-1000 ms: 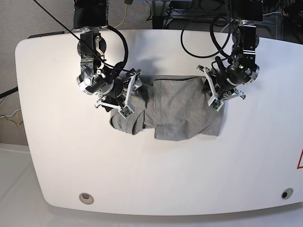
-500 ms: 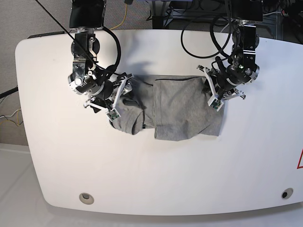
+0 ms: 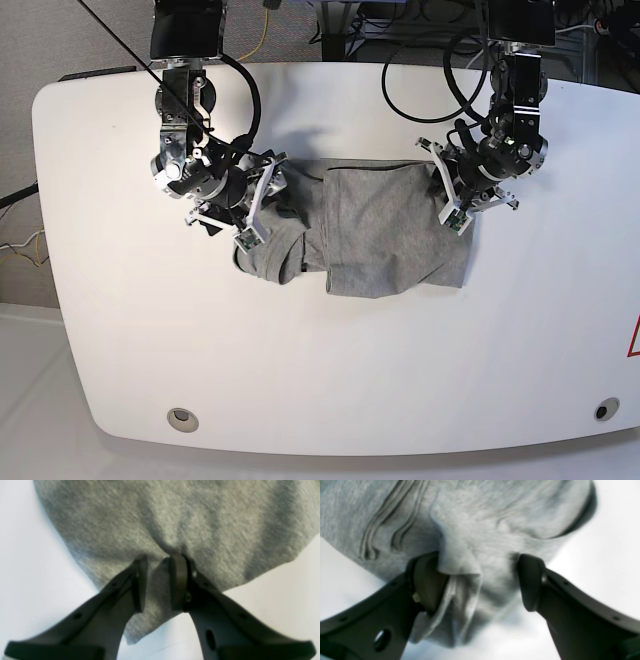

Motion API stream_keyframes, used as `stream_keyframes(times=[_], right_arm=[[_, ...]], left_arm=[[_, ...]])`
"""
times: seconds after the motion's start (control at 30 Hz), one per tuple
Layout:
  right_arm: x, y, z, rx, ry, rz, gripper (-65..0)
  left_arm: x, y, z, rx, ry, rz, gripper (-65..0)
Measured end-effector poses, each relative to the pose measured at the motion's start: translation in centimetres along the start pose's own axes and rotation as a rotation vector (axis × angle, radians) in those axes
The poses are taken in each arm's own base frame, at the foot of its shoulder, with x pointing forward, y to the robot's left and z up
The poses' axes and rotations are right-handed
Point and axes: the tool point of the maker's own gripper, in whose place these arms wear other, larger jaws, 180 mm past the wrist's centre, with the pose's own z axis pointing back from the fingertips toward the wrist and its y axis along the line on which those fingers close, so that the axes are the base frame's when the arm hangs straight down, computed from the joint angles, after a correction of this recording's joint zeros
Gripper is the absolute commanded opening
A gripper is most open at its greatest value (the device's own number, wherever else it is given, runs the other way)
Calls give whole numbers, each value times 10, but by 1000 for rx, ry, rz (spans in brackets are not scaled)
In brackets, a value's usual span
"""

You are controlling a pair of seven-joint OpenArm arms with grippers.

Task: Fold the T-shirt properly
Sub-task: 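Grasp the bundle edge with the right gripper beside the left gripper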

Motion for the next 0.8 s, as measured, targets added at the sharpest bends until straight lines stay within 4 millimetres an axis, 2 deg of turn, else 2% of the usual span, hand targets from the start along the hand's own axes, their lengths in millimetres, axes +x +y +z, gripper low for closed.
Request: stream_keyframes(times=[0.23,0.8], right_arm=[[2,16,-11,42,-3,16,-215],[6,17,-18,64,-46,-5,-220]], left_arm=[[0,0,0,-1,-1,1,-509],[0,0,0,0,0,0,-509]])
